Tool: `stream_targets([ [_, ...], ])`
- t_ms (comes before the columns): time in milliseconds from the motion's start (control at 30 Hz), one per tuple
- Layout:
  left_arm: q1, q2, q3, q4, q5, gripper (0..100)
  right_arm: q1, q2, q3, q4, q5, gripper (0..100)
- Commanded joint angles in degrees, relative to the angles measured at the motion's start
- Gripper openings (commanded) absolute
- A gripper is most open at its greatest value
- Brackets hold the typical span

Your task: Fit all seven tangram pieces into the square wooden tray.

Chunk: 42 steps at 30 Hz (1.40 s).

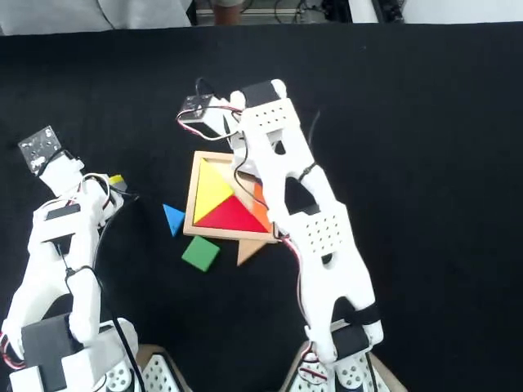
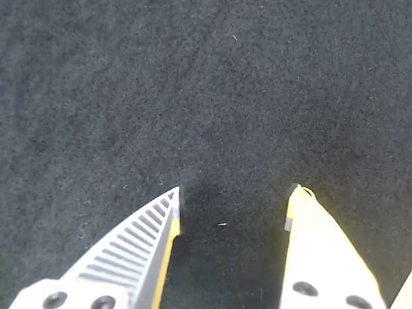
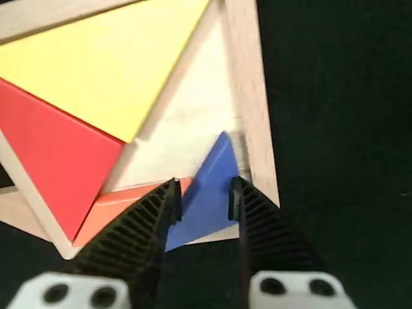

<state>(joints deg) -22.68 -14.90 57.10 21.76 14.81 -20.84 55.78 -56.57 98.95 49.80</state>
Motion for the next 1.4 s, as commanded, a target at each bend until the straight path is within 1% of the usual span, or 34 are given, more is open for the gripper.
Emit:
stream_targets([
  [0, 0.8, -0.4, -3.5, -1.3, -0.5, 26, -0.6, -4.3, -2.2, 1.9, -0.9, 13.5],
  [100, 0.8, -0.4, -3.5, -1.3, -0.5, 26, -0.6, -4.4, -2.2, 1.9, -1.1, 19.6],
  [167, 0.8, -0.4, -3.5, -1.3, -0.5, 26, -0.6, -4.5, -2.3, 1.9, -1.1, 20.8],
  [267, 0.8, -0.4, -3.5, -1.3, -0.5, 26, -0.6, -4.6, -2.9, 1.9, -1.1, 17.3],
  [333, 0.8, -0.4, -3.5, -1.3, -0.5, 26, -0.6, -4.6, -4.9, 2.0, -1.5, 9.6],
  [400, 0.8, -0.4, -3.5, -1.3, -0.5, 26, -0.6, -4.6, -7.4, 2.0, -4.0, 0.5],
  [467, 0.8, -0.4, -3.5, -1.3, -0.5, 26, -0.6, -4.6, -9.1, 2.1, -7.1, 2.7],
  [500, 0.8, -0.4, -3.5, -1.3, -0.5, 26, -0.8, -4.6, -9.5, 2.1, -7.9, 1.5],
  [600, 0.8, -0.4, -3.5, -1.3, -0.5, 26, -0.7, -4.6, -9.4, 2.2, -8.7, 1.1],
  [733, 0.8, -0.4, -3.5, -1.3, -0.6, 26, 3.2, -4.5, -9.3, 2.3, -13.1, 1.1],
  [833, 1.4, -0.4, -3.5, -1.3, -0.6, 26, 3.6, -4.6, -9.3, 2.3, -15.4, 1.1],
  [967, 1.6, -0.4, -3.5, -1.3, -0.7, 26, 0.4, -6.2, -8.4, 2.3, -19.3, 1.1],
  [1133, 1.5, -0.4, -3.5, -1.3, -0.7, 26, -4.7, -7.8, -3.6, 1.8, -20.1, 1.1],
  [1267, 1.6, -0.4, -3.5, -1.3, -0.7, 26, -5.1, -9.3, -1.8, 2.2, -20.5, 1.1],
  [1367, 1.6, -0.4, -3.5, -1.3, -0.7, 26, -5.3, -15.2, -0.5, 2.2, -21.9, 1.1],
])
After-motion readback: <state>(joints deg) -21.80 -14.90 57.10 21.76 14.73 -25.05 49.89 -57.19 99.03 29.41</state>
